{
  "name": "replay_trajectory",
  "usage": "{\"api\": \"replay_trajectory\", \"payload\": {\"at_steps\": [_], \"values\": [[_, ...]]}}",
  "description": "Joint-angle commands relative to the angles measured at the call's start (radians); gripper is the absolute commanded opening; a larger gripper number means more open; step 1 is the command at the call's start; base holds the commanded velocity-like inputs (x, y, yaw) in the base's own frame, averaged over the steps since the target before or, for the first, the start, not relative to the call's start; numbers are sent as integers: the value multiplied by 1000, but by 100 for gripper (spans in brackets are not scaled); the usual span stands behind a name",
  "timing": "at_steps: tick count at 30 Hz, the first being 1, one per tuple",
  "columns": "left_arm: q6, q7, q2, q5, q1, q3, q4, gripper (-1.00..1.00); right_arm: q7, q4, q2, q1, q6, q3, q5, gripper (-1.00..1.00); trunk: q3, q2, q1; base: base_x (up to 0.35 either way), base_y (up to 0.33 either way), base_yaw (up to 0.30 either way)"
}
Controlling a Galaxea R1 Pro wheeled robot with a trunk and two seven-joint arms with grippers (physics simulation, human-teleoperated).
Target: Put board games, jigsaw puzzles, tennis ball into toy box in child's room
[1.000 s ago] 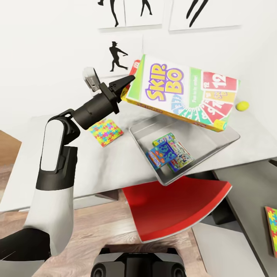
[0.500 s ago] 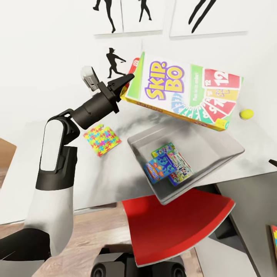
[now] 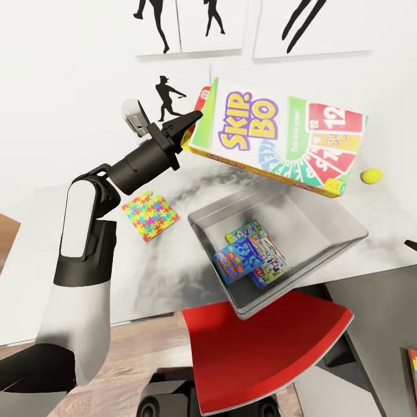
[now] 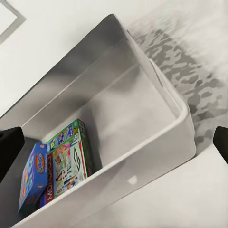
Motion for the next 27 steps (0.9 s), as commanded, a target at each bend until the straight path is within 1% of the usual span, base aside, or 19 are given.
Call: {"api": "replay_trajectory", "payload": {"at_steps": [1, 6, 17, 27], "values": [[4, -1, -1, 0, -1, 1, 0, -100, 2, 0, 0, -1, 6, -1, -1, 100, -1, -2, 1, 10, -5, 0], [3, 0, -1, 0, -1, 0, 0, -100, 3, 0, 0, -1, 6, -1, -1, 100, -1, -2, 1, 7, -67, 0], [3, 3, -1, 0, -1, -3, 0, -100, 2, 0, 5, -1, 6, -1, -1, 100, -1, -2, 1, 1, -208, 0], [3, 10, -1, 0, 5, -3, 0, -100, 0, 0, 15, -1, 6, -1, 1, 100, -1, -2, 1, 0, -49, 0]]}}
